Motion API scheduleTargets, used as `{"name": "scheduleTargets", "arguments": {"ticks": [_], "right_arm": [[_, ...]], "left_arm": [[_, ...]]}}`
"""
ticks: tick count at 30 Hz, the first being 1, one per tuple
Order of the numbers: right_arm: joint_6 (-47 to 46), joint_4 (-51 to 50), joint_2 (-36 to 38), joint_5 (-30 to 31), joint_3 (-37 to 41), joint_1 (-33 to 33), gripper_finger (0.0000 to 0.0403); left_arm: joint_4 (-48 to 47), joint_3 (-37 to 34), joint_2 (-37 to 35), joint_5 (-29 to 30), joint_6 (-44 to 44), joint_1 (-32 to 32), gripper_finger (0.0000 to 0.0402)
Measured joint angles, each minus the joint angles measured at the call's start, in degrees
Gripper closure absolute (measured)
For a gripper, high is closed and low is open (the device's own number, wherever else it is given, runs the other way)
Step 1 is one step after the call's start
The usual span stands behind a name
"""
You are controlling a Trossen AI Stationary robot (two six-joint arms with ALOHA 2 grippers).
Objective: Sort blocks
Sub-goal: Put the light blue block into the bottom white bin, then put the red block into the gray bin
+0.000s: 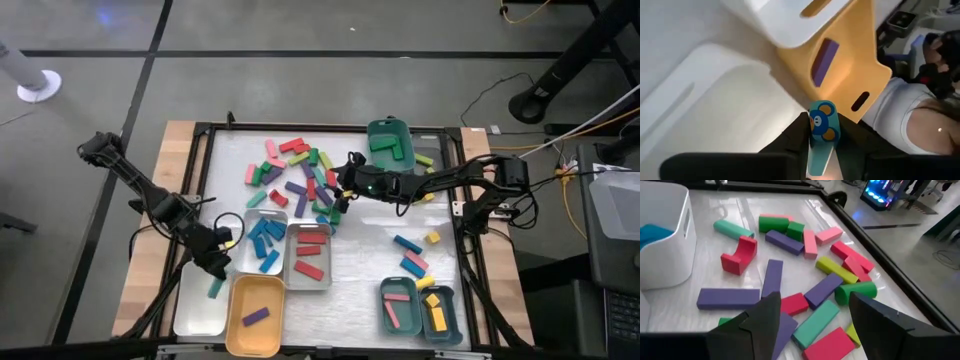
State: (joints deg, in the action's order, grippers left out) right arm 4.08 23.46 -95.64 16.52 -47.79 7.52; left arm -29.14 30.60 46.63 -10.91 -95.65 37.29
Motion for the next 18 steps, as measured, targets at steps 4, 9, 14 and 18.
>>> {"name": "scheduleTargets", "arguments": {"ticks": [4,9,14,18], "right_arm": [[-5.47,0.15,-0.22,2.38,0.00,0.54,0.0171],[-9.04,0.34,-0.96,2.94,-0.02,2.08,0.0171],[-16.77,0.04,-3.19,3.12,-0.68,4.93,0.0171],[-19.31,-1.89,-7.40,3.26,-3.92,6.62,0.0171]], "left_arm": [[-0.49,-1.96,0.02,0.00,-3.05,0.92,0.0311],[-0.31,-3.78,0.02,0.01,-3.39,0.97,0.0278],[-0.33,-4.31,0.01,0.08,-3.40,0.95,0.0254],[-0.33,-4.31,0.00,0.16,-3.44,0.91,0.0250]]}}
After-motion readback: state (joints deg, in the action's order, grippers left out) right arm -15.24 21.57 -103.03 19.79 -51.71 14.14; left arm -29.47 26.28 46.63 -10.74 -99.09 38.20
